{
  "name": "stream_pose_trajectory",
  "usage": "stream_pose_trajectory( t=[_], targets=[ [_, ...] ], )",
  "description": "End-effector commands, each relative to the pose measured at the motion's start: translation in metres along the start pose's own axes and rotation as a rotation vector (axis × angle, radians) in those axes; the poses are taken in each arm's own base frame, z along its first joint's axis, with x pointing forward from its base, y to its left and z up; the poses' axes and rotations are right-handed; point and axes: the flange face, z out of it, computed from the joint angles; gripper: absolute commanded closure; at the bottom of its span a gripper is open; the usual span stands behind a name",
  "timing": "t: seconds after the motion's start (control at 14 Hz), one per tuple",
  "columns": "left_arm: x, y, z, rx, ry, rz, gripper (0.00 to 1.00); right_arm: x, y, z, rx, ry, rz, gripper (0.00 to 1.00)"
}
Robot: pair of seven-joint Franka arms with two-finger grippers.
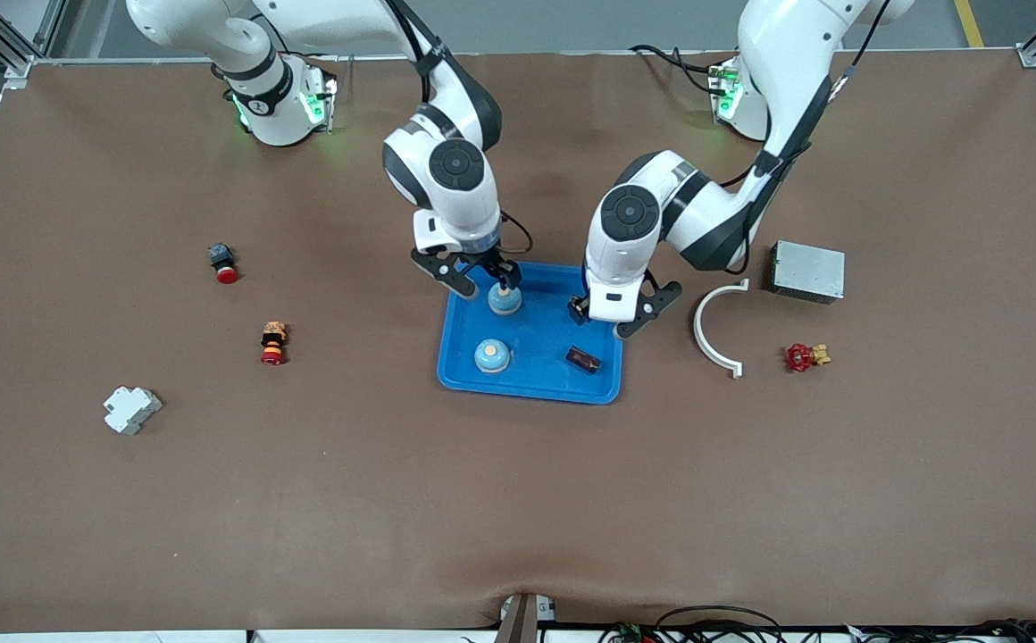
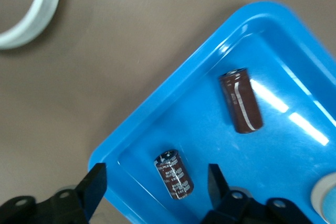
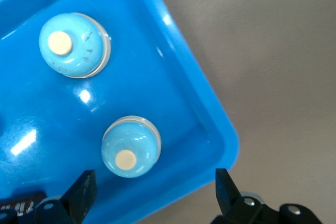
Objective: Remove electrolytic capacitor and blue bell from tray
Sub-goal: 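Grasp a brown capacitor with the left gripper while the right gripper grasps a bell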
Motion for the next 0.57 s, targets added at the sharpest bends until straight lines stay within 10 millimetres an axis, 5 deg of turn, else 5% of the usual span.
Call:
stream_pose_trajectory(
  t=[0.0,0.5],
  targets=[
    [-0.009,0.009,0.017,-0.018,0.004,-0.091,0.22,0.001,-0.022,0.015,0.004,0.004,0.022,0.0],
    [-0.029,0.01,0.052,0.003,-0.015,-0.168,0.41,0.002,-0.033,0.044,0.009,0.012,0.024,0.0]
  ],
)
